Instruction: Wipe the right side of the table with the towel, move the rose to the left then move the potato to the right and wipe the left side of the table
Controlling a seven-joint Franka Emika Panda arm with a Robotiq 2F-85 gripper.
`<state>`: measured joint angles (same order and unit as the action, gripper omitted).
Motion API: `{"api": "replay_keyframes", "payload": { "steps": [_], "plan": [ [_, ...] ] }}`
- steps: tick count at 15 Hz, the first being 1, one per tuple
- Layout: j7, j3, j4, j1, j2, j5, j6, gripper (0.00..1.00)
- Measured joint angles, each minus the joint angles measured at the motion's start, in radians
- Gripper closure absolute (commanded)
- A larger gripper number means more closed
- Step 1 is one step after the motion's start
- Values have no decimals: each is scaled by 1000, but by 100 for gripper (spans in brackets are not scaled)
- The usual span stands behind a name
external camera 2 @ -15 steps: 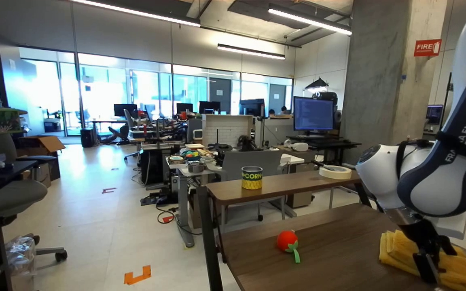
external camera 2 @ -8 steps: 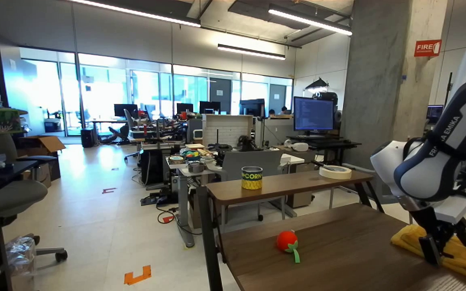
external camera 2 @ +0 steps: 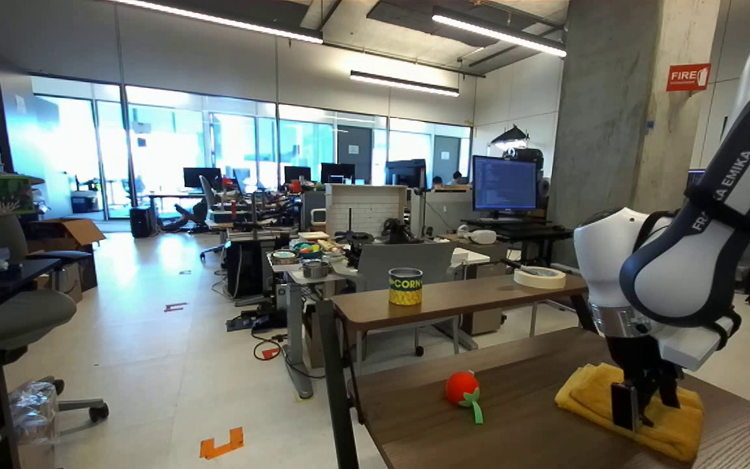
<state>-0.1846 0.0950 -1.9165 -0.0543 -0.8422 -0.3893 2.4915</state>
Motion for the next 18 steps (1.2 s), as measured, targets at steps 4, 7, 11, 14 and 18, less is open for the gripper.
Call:
{"api": "replay_keyframes", "payload": {
  "steps": [4, 7, 11, 14, 18],
  "plan": [
    [88, -66, -157, 1, 82, 27, 187, 0],
    [203, -123, -265, 34, 136, 65, 328, 0],
    [293, -173, -374, 79, 197, 89, 447, 0],
    [293, -168, -361, 72, 185, 94, 447, 0],
    [314, -205, -357, 127, 169, 177, 503, 0]
  ]
}}
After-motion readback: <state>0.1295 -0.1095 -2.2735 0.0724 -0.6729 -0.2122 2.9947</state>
